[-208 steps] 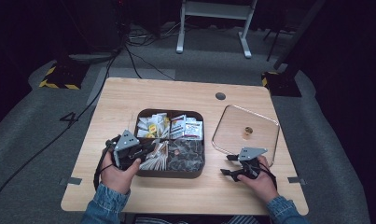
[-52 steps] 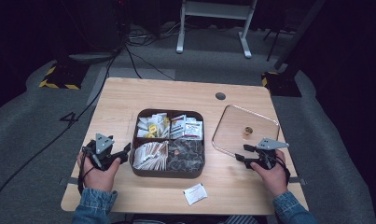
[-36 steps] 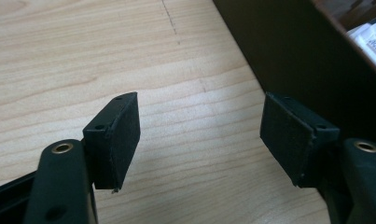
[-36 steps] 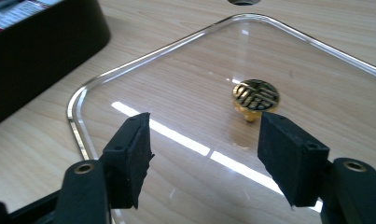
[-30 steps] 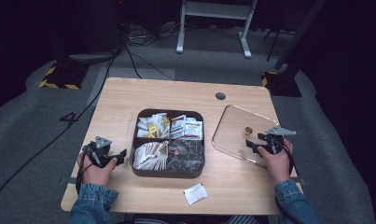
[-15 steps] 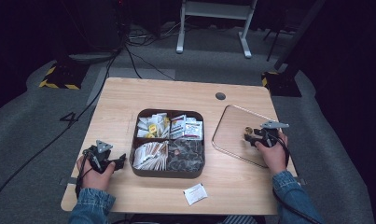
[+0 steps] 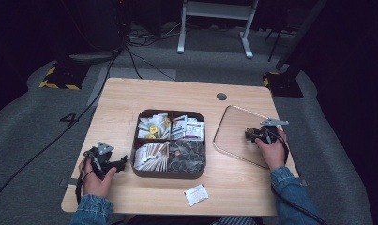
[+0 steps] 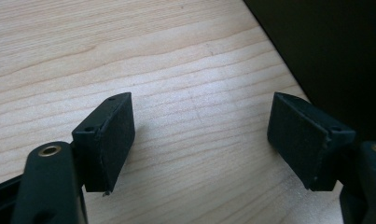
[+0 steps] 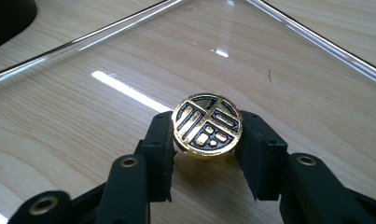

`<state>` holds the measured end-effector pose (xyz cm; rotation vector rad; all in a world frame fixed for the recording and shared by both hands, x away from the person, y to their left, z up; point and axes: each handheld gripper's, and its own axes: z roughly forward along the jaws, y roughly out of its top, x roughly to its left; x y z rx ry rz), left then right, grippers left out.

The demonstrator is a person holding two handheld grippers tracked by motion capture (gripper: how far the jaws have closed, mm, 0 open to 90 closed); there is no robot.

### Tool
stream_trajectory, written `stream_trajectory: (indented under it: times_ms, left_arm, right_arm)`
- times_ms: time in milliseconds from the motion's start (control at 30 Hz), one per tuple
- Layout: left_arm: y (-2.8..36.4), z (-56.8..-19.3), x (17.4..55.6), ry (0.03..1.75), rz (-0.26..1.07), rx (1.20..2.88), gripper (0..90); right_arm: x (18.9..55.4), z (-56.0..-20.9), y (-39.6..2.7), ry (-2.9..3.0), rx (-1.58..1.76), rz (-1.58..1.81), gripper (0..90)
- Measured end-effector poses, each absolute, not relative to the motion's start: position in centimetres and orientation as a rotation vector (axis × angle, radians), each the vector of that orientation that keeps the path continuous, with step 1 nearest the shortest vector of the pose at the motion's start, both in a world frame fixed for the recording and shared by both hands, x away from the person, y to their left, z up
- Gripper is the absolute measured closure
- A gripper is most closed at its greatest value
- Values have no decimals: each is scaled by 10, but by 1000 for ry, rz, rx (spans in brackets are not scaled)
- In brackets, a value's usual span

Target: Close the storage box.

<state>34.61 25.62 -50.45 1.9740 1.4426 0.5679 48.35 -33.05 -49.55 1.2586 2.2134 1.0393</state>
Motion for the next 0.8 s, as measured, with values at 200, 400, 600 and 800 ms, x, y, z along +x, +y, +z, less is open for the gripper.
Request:
stream_trajectory:
  times_ms: [200, 400, 600, 800]
  left_arm:
    - [256, -505, 346, 1440, 564, 1975, 234]
    - [256, -505, 346, 1436, 559, 1977, 230]
    - [256, -505, 347, 1433, 557, 1979, 229]
    - [256, -505, 347, 1434, 555, 1975, 228]
  right_arm:
    - [479, -488, -334, 2214, 1259, 1070, 589]
    - [471, -470, -339, 2187, 1265, 1132, 590]
    - [459, -449, -341, 2157, 1261, 1208, 590]
    - [445, -431, -344, 2123, 1256, 1265, 590]
